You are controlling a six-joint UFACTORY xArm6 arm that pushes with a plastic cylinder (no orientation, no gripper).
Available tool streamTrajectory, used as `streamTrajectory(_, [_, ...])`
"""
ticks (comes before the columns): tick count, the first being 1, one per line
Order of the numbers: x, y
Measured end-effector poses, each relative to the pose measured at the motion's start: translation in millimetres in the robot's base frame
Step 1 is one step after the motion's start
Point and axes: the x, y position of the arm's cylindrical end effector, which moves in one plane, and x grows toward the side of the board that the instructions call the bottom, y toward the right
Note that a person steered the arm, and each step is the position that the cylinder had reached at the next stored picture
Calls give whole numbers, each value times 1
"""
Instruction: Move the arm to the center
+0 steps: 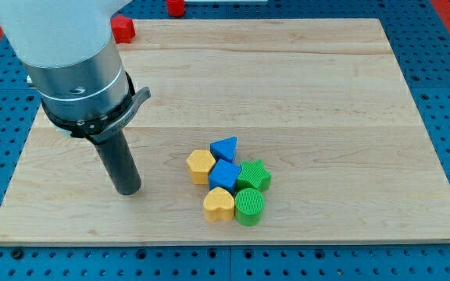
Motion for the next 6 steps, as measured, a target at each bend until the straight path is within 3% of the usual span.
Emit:
streamTrajectory(2, [-25, 2])
streamTrajectory(3, [-56, -18])
streamTrajectory(4, [-123, -27])
streamTrajectory(5, [-155, 58])
streamTrajectory(6, [-165, 193])
